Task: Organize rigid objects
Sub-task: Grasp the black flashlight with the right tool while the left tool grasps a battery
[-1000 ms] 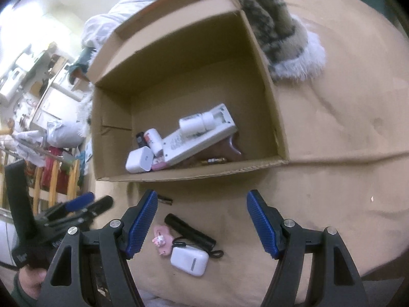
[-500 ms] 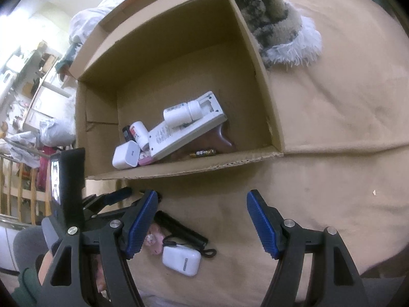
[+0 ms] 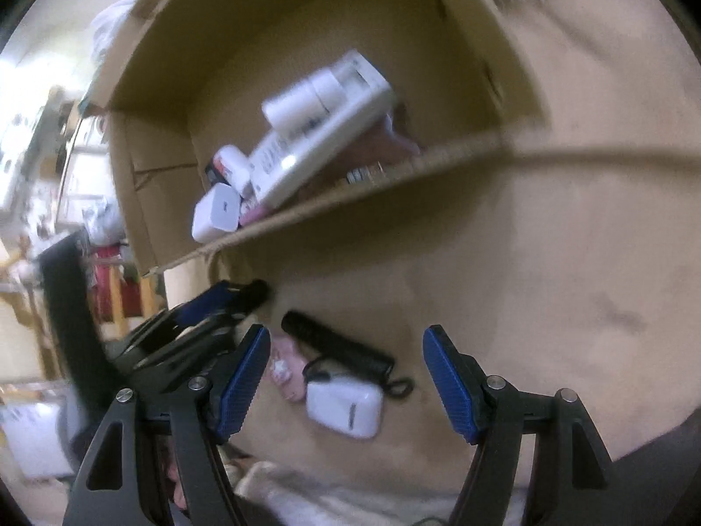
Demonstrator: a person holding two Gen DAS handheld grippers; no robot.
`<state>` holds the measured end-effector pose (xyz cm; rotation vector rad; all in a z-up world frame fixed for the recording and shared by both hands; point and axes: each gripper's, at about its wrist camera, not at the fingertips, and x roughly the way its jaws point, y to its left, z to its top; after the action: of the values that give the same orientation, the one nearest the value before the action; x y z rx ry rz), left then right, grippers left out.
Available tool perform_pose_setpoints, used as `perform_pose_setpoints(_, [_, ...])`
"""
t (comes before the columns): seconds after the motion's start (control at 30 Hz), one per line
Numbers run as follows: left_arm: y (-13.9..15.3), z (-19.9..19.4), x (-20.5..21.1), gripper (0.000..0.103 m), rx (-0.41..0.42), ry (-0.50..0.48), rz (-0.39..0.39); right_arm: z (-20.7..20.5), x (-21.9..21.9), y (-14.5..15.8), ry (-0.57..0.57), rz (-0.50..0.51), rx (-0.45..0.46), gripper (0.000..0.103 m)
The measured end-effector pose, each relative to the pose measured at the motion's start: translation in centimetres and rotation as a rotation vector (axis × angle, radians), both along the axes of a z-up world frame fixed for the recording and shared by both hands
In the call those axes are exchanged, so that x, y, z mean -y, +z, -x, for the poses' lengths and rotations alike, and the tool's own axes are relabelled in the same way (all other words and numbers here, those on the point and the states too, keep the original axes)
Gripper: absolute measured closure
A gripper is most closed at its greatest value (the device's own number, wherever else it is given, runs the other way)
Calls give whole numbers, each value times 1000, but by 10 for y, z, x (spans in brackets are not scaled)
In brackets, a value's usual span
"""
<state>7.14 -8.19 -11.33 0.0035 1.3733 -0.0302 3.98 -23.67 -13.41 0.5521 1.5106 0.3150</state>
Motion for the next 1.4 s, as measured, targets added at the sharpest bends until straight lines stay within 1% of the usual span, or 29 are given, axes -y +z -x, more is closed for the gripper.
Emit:
perform_pose_setpoints(0.1, [29,10,-13,65,28,41,4,9,-4,-13,-84,-23,-80,27])
perform_pose_setpoints(0.17, [49,16,-24,65,60,79,4,13,-8,-19,-135,0,-104,26])
perform_pose_setpoints(0.27, [75,25,-40,65,129,126,-33,17,-21,-25,-204,55,-112,15])
perform_pose_setpoints(0.33, [82,29,-46,65,159,150,-38,18,-30,-29,-240,106,-115,8])
perform_pose_setpoints(0.4, [86,25,-58,65,183,168,-40,18,-42,-32,-256,172,-109,3])
perform_pose_setpoints(0.47, [84,23,-63,65,190,186,-40,16,-55,-33,-249,247,-95,1])
perform_pose_setpoints(0.53, [79,23,-77,65,166,216,-7,13,-67,-34,-237,315,-85,0])
perform_pose_setpoints(0.57, [69,18,-76,65,154,227,7,12,-74,-35,-226,350,-78,0])
perform_pose_setpoints(0.6, [66,16,-78,65,140,240,26,11,-81,-37,-212,389,-74,0])
perform_pose_setpoints(0.63, [66,16,-81,65,130,251,35,11,-87,-39,-196,424,-71,0])
perform_pose_setpoints(0.7, [67,16,-84,65,121,264,23,11,-101,-44,-141,500,-49,0])
perform_pose_setpoints(0.77, [65,16,-86,65,115,272,46,14,-109,-45,-86,545,-1,0])
perform_pose_setpoints(0.8, [65,16,-87,65,112,276,54,16,-111,-44,-61,551,33,0])
perform_pose_setpoints(0.87, [65,18,-89,65,111,283,60,19,-109,-43,-34,533,61,0])
perform_pose_setpoints(0.9, [65,18,-89,65,108,285,68,20,-108,-42,-19,528,73,2])
perform_pose_setpoints(0.97, [66,19,-88,65,109,285,76,23,-107,-37,19,532,102,10])
perform_pose_setpoints(1.03, [68,19,-85,65,116,281,73,30,-105,-33,46,519,122,10])
perform_pose_setpoints(1.23, [69,18,-80,65,131,273,50,39,-89,-15,70,465,183,11])
perform_pose_setpoints(1.4, [66,18,-79,65,127,267,32,44,-65,16,50,422,238,11])
